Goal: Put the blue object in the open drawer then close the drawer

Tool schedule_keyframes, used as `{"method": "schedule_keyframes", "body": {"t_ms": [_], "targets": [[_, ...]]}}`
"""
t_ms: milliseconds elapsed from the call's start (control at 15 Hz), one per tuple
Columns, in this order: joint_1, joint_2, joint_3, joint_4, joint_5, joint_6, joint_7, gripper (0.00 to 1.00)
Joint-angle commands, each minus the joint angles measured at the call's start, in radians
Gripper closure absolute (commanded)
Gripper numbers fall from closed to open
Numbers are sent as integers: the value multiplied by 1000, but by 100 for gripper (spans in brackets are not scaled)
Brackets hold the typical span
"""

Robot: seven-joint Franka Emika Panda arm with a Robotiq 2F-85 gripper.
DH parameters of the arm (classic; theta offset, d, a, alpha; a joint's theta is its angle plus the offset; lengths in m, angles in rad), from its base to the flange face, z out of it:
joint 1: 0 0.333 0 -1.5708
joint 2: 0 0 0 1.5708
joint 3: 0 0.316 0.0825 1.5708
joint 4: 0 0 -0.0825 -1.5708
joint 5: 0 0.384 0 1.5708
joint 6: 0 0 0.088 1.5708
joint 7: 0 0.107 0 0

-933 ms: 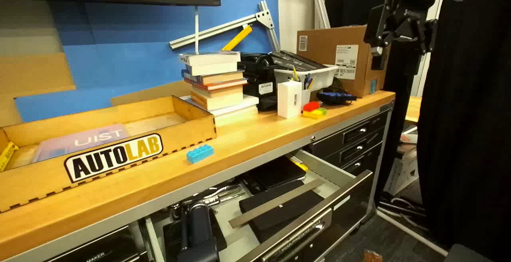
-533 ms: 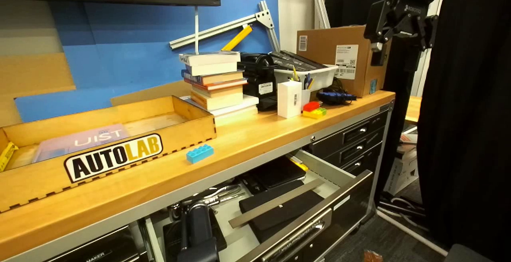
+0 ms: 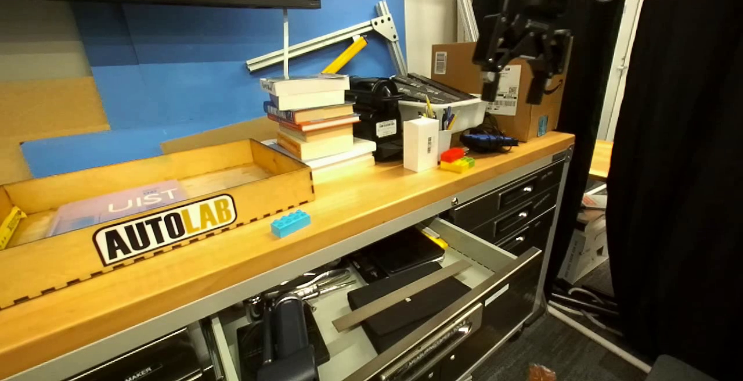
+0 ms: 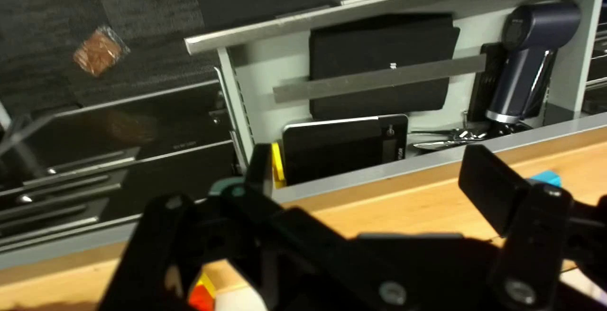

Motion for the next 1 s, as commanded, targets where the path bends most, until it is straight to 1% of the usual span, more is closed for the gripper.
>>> {"method": "schedule_keyframes", "body": {"t_ms": [0,133,333,467,733,933], "targets": [[65,178,75,146,30,93,-28,0],[98,279,110,225,37,122,-49,0],[132,420,155,337,56,113,-102,0],[142,502,183,394,54,100,-133,0],[162,630,236,457,26,124,-141,0],[181,684,269,476,24,130,-133,0]]}}
